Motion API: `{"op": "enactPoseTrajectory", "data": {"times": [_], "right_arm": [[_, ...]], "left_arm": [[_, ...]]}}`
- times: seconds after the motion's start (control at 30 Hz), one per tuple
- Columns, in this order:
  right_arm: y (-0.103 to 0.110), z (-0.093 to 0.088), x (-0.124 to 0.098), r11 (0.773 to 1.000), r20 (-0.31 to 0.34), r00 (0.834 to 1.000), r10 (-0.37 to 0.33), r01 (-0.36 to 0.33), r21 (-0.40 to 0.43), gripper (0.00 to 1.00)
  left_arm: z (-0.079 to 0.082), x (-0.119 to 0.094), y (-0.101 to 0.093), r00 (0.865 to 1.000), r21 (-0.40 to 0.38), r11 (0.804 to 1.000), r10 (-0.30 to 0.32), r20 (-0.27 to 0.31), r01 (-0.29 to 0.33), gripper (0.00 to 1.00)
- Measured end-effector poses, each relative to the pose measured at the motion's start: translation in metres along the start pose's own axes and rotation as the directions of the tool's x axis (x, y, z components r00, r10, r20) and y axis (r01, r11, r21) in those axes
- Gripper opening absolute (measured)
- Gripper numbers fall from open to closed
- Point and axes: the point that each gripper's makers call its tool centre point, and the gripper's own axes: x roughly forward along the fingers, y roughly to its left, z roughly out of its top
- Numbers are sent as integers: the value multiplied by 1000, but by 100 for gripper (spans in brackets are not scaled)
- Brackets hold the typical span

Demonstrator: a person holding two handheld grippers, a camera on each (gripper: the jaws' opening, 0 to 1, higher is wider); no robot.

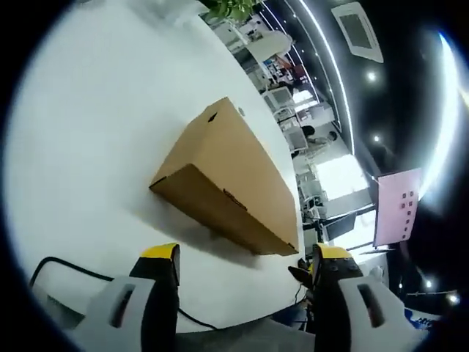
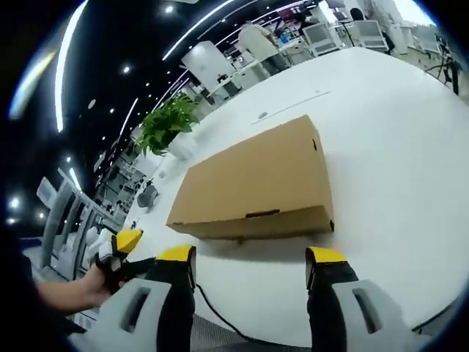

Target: Operate the shoe box by opening the lid, removing the specified soft item, and placing it in the target area until the item is outside and the box remains undamaged.

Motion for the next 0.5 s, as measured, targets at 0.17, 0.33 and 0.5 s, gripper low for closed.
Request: {"op": "enactPoseTrajectory", "data": {"times": [0.17,0.33,0.5], "right_arm": [[-2,2,1,999,12,1000,7,-7,51,57],[-4,-1,0,994,21,1000,13,-16,107,55],[-5,5,2,968,78,996,41,-59,243,52]], "left_arm": [[5,0,3,999,-56,998,8,34,-6,65],[3,1,10,998,-58,997,43,38,-41,62],[4,5,13,997,-120,992,33,64,-25,61]]}}
